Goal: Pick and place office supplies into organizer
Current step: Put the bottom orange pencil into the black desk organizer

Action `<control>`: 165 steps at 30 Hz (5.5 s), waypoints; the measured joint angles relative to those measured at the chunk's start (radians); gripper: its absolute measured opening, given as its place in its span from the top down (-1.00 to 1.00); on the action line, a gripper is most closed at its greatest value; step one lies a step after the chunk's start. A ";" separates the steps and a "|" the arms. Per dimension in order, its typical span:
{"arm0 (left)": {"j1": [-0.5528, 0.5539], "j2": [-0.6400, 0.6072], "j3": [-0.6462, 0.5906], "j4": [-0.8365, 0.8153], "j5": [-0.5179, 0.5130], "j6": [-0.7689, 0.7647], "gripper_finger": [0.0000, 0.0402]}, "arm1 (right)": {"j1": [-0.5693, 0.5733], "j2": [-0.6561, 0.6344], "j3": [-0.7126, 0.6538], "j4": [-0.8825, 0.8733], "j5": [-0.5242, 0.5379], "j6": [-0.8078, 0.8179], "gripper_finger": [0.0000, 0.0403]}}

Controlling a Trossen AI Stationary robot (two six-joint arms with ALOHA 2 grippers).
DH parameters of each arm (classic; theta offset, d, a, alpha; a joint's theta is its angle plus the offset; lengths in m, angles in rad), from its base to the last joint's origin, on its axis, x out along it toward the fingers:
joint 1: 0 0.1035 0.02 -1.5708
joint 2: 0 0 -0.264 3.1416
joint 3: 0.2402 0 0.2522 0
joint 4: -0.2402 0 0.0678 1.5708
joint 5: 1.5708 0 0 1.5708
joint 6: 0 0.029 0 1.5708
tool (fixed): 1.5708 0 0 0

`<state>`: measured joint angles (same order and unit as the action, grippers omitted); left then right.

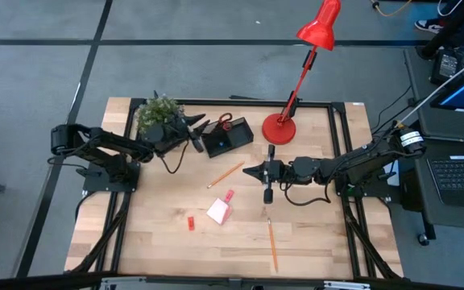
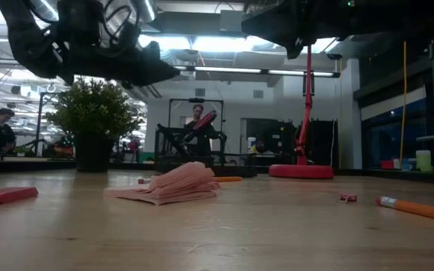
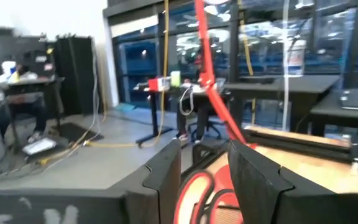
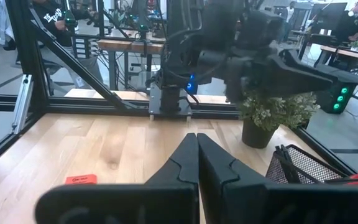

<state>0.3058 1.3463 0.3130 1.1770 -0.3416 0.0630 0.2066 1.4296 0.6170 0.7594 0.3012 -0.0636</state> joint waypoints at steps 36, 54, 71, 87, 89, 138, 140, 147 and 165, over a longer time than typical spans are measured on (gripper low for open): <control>-0.720 -0.463 0.000 -0.666 0.105 0.089 0.99 | 0.091 -0.005 0.223 -0.402 0.007 0.198 1.00; -0.852 -0.462 0.000 -0.719 0.071 0.038 0.99 | 0.333 0.271 0.839 -1.404 0.133 0.855 1.00; -0.929 -0.460 0.000 -0.743 0.067 0.028 0.99 | 0.460 0.494 1.027 -1.783 -0.131 1.545 0.99; -0.929 -0.460 0.000 -0.774 0.065 0.027 0.99 | 0.465 0.585 1.027 -1.844 -0.151 1.693 0.71; -0.929 -0.460 0.000 -0.775 0.065 0.027 0.99 | 0.464 0.601 1.026 -1.845 -0.168 1.714 0.65; -0.929 -0.460 0.000 -0.818 0.066 -0.026 0.99 | 0.408 0.690 0.848 -1.698 -0.168 1.816 0.05; -0.929 -0.460 0.000 -0.817 0.066 -0.027 0.99 | 0.403 0.689 0.832 -1.680 -0.179 1.814 0.07; -0.929 -0.460 0.000 -0.817 0.066 -0.043 0.99 | 0.396 0.688 0.822 -1.663 -0.186 1.813 0.31; -0.929 -0.460 0.000 -0.816 0.066 -0.043 0.99 | 0.396 0.688 0.820 -1.663 -0.180 1.804 0.77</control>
<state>-0.6231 0.8864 0.3130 0.3606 -0.2760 0.0204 0.6029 2.1174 1.4372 -0.9034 0.1215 1.7408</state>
